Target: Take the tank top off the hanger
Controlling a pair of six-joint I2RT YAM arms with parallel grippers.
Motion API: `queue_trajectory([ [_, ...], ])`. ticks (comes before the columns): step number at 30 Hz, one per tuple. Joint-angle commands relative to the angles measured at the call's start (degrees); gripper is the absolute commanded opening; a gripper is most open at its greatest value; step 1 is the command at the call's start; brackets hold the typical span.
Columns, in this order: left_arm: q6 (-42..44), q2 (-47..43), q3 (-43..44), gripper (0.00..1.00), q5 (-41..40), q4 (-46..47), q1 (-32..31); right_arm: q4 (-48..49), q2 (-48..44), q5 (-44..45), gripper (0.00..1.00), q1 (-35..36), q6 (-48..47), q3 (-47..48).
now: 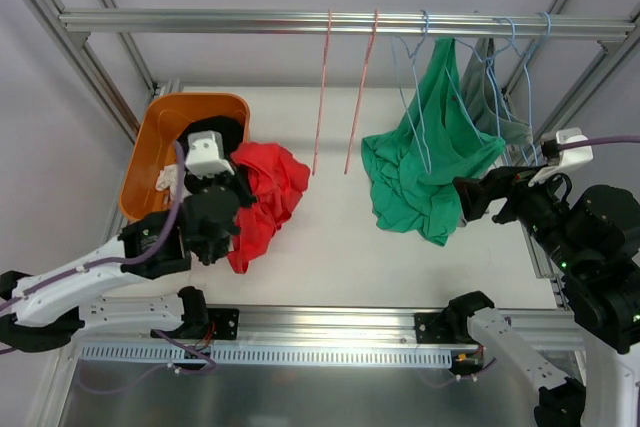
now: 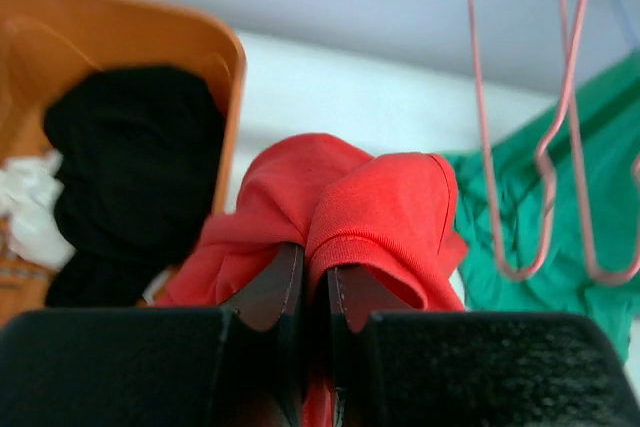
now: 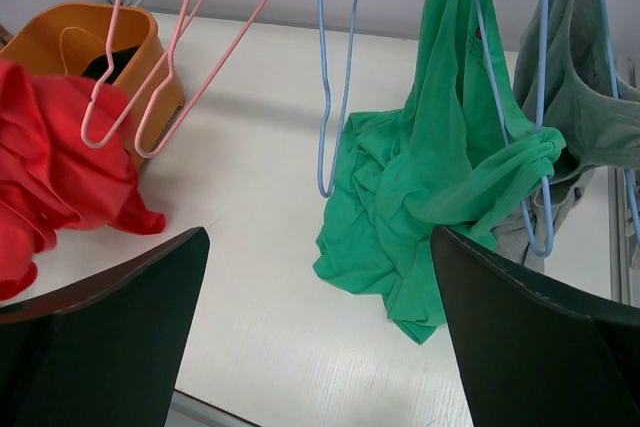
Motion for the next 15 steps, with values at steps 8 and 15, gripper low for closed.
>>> queue_trajectory([
  [8,20.2,6.6,23.8,0.0,7.6,1.6,22.3,5.6,0.3,-2.9,0.99,-0.1,1.5,0.1],
  [15,23.1,18.2,35.7,0.0,15.8,0.7,37.9,6.3,1.2,-3.6,1.0,-0.1,1.6,0.1],
])
